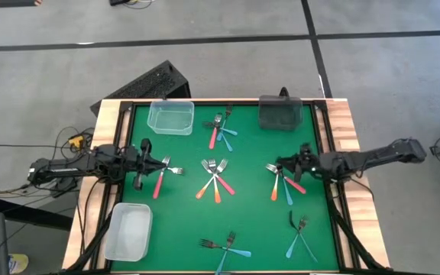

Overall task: Sort silverware by color (type)
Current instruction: Put the blue fork into the black bin

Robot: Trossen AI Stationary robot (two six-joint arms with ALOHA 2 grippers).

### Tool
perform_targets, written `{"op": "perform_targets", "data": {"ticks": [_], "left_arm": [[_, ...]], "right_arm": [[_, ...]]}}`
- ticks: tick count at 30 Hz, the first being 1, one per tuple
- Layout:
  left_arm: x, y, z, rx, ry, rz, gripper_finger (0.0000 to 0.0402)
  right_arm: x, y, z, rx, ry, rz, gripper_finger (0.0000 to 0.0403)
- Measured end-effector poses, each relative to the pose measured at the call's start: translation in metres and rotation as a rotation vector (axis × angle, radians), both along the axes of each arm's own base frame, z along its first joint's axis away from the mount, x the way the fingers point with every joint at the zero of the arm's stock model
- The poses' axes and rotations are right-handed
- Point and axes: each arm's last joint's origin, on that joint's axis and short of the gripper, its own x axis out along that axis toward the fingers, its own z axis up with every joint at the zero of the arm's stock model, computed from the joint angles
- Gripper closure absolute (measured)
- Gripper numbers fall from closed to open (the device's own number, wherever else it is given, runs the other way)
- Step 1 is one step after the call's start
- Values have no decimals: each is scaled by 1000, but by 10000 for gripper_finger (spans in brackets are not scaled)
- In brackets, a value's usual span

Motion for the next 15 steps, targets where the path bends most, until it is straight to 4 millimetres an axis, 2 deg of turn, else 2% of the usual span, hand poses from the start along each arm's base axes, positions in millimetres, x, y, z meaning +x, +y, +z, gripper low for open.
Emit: {"op": "perform_targets", "data": {"ticks": [3, 11, 15], "left_arm": [[2, 1, 0, 25, 9, 42, 401], [12, 6, -5, -77, 74, 183, 401], [21, 7, -4, -114, 64, 195, 401]], "right_arm": [[3, 4, -3, 61, 102, -32, 319], [8, 5, 17, 48, 531, -138, 316], [17, 9, 22, 12, 616, -99, 315]]}}
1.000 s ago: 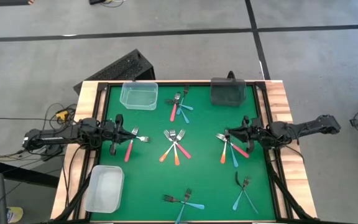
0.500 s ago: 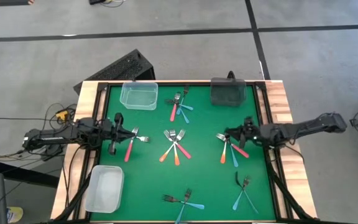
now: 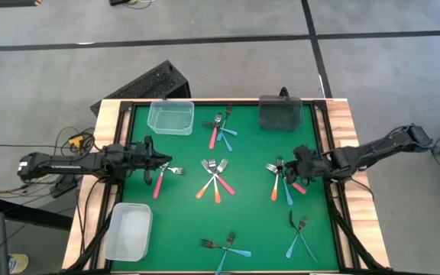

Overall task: Sort silverware by color (type)
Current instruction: Put the blue fork into the black bin

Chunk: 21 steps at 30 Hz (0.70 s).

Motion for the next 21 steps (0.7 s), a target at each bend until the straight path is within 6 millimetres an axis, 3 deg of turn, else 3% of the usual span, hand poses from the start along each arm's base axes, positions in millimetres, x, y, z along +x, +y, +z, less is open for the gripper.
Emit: {"op": "perform_targets", "data": {"ticks": [4, 13, 17, 21], "left_arm": [[10, 2, -1, -7, 0, 47, 401], [24, 3, -13, -74, 75, 59, 401], [25, 3, -16, -79, 94, 60, 401], [25, 3, -15, -71, 93, 59, 401]], "right_arm": [[8, 6, -3, 13, 36, 93, 298], [14, 17, -17, 56, 111, 73, 204], [17, 18, -23, 57, 139, 53, 203], [21, 19, -29, 49, 168, 49, 230]]}}
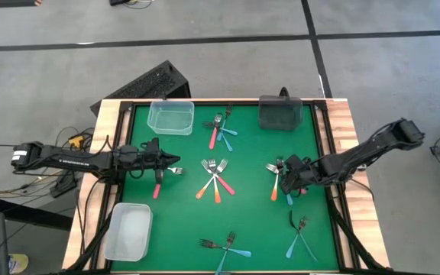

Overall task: Sort silverware by color (type)
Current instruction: Put the blue fork into the black bin

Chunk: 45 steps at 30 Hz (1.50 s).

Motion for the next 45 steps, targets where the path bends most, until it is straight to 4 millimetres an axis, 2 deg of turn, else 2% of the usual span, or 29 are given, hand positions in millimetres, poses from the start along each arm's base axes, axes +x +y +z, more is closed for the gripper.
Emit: {"op": "perform_targets", "data": {"ticks": [8, 13, 22, 27, 34, 39, 45], "left_arm": [[0, 0, 0, 19, 5, -4, 401], [0, 0, 0, 26, 7, -2, 401], [0, 0, 0, 26, 8, -2, 401], [0, 0, 0, 26, 9, -2, 401], [0, 0, 0, 25, 10, -1, 401], [0, 0, 0, 25, 10, 0, 401], [0, 1, 0, 34, 11, 45, 401]], "right_arm": [[5, 1, -3, -3, 11, 0, 310], [9, 2, 8, -23, -8, 32, 332], [11, -4, 14, -59, 40, 52, 333], [11, -2, 13, -9, 55, 78, 317], [6, 15, 12, 147, 77, 139, 277], [-2, 26, 11, 172, 114, 113, 277], [-10, 29, 12, 157, 170, 80, 280]]}}
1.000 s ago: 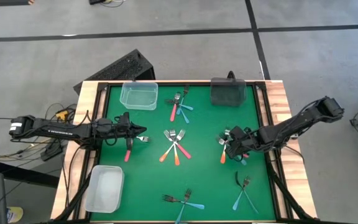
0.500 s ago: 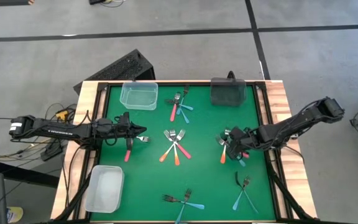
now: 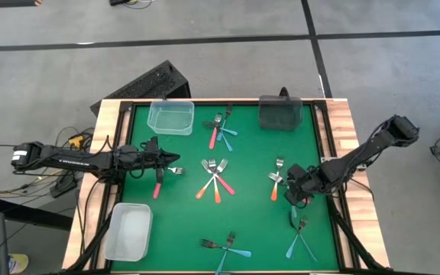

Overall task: Sort silverware by color (type)
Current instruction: Put the blue fork into the black bin

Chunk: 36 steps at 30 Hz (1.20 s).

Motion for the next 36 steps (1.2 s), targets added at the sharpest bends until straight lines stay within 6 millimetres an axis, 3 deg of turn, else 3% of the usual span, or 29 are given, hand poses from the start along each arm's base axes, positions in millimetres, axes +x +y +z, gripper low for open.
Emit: {"op": "perform_targets", "data": {"ticks": [8, 12, 21, 30, 36], "left_arm": [[0, 0, 0, 0, 0, 2, 401], [0, 0, -1, -1, 12, 2, 401], [-1, 2, -4, 13, 39, 73, 401], [-1, 2, -4, 13, 40, 74, 401], [-2, 2, -7, 2, 72, 75, 401]], "right_arm": [[0, 8, 25, -56, 13, -9, 280], [-3, 13, 28, -38, 12, -40, 280], [-6, 3, 6, -135, 78, -143, 280], [9, -1, 5, -108, 7, -112, 280], [11, -4, -4, -137, 95, -139, 280]]}}
